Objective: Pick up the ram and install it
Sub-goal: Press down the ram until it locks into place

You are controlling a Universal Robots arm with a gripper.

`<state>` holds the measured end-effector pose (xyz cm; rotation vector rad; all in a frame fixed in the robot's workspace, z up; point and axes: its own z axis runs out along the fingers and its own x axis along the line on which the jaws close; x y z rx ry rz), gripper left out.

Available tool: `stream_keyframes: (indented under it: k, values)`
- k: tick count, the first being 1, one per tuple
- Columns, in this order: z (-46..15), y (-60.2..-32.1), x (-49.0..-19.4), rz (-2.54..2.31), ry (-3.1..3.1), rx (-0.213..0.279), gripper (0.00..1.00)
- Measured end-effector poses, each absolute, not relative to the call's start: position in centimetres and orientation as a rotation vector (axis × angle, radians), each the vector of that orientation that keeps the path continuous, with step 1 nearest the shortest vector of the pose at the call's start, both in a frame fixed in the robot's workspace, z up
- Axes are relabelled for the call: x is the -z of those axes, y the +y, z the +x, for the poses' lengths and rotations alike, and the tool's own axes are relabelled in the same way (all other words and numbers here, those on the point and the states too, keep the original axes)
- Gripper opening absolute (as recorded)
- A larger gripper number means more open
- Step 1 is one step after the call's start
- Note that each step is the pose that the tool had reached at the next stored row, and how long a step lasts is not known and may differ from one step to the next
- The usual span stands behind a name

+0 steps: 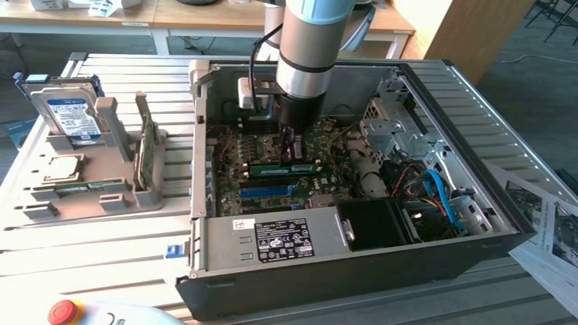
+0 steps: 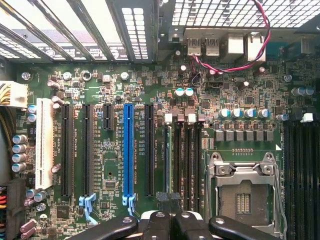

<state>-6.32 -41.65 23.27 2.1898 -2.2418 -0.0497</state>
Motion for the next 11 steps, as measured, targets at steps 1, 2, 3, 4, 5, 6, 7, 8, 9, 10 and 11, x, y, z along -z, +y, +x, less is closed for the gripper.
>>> stream_keyframes:
  k: [1, 2, 3, 4, 5, 6, 7, 8, 9, 10, 11]
  values:
    - [-6.33, -41.65, -23.28, 2.190, -2.242, 0.050, 0.11]
    - [-6.32, -41.65, -23.27, 2.190, -2.242, 0.050, 0.11]
    - [-6.32, -41.64, -23.20, 2.190, -2.242, 0.050, 0.11]
    - [-6.32, -41.65, -23.17, 2.190, -2.242, 0.050, 0.11]
    - [-6.32, -41.65, -23.14, 2.190, -2.242, 0.050, 0.11]
    - [-6.32, -41.65, -23.11, 2.190, -2.242, 0.050, 0.11]
    - [-6.33, -41.65, -23.09, 2.190, -2.242, 0.050, 0.11]
    - [-6.32, -41.65, -23.05, 2.190, -2.242, 0.050, 0.11]
    - [-6.32, -41.65, -23.02, 2.190, -2.242, 0.050, 0.11]
    - [-6.32, -41.65, -22.98, 2.190, -2.242, 0.050, 0.11]
    - [-6.32, -41.65, -22.94, 2.190, -2.242, 0.050, 0.11]
